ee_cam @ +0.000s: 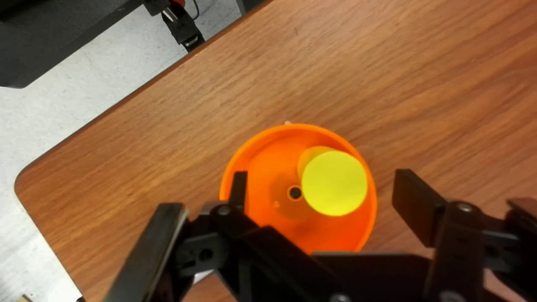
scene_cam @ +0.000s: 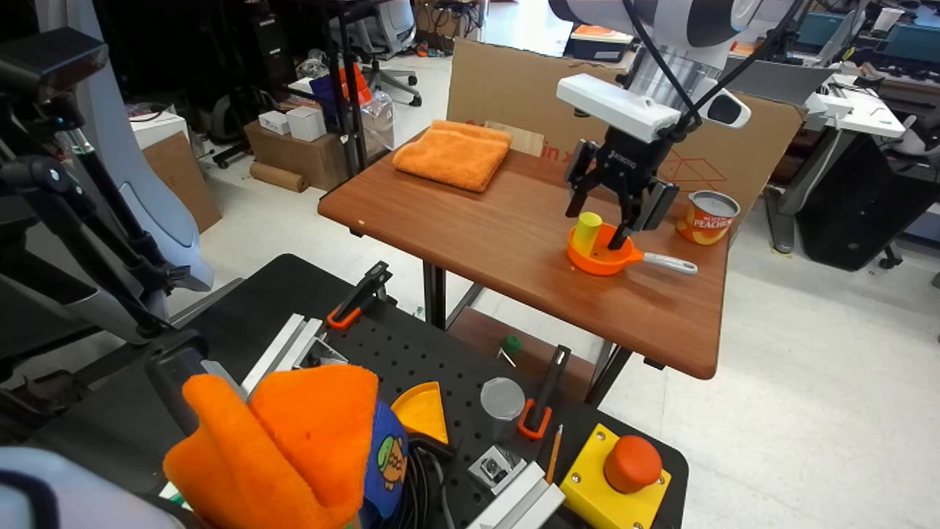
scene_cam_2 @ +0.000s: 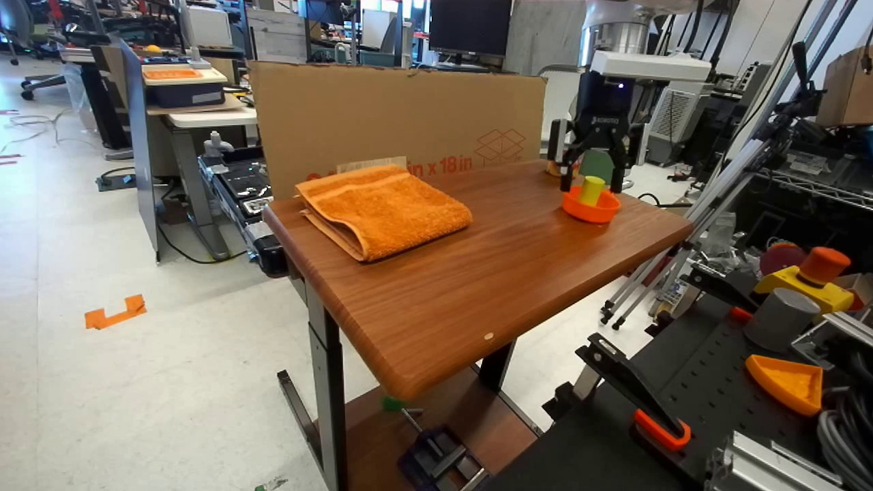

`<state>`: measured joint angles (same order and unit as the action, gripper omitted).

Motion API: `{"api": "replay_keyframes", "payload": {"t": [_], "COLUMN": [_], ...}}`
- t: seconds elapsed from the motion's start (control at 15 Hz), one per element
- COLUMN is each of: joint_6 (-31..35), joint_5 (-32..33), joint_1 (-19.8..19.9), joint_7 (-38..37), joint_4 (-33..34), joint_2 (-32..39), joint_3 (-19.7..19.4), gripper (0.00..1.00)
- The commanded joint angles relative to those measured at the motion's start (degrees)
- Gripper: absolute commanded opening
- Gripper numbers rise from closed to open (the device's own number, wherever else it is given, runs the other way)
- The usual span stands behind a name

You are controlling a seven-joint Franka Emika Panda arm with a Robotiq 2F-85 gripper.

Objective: Put the yellow block in the orange pan

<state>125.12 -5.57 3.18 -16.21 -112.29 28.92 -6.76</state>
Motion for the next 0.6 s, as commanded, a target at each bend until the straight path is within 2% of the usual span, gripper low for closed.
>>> {"api": "replay_keyframes", "payload": {"t": [0.0,0.2,0.27,0.53], "joint_6": [0.44,0.99,-0.09,-0.22], "joint_5": [0.83,0.42,0.18,0.15], "joint_1": [-1.07,-1.59,-1.27,-1.24], "joint_7": [0.74,1.82,0.61,0.57], "joint_4": [-3.75,-7.39,-2.79,-3.51], "joint_2": [-5.79,-11.64,-5.97,-6.86], "joint_3": [0.52,1.01,0.75,0.81], "gripper": [1.0,1.0,1.0,1.0]}}
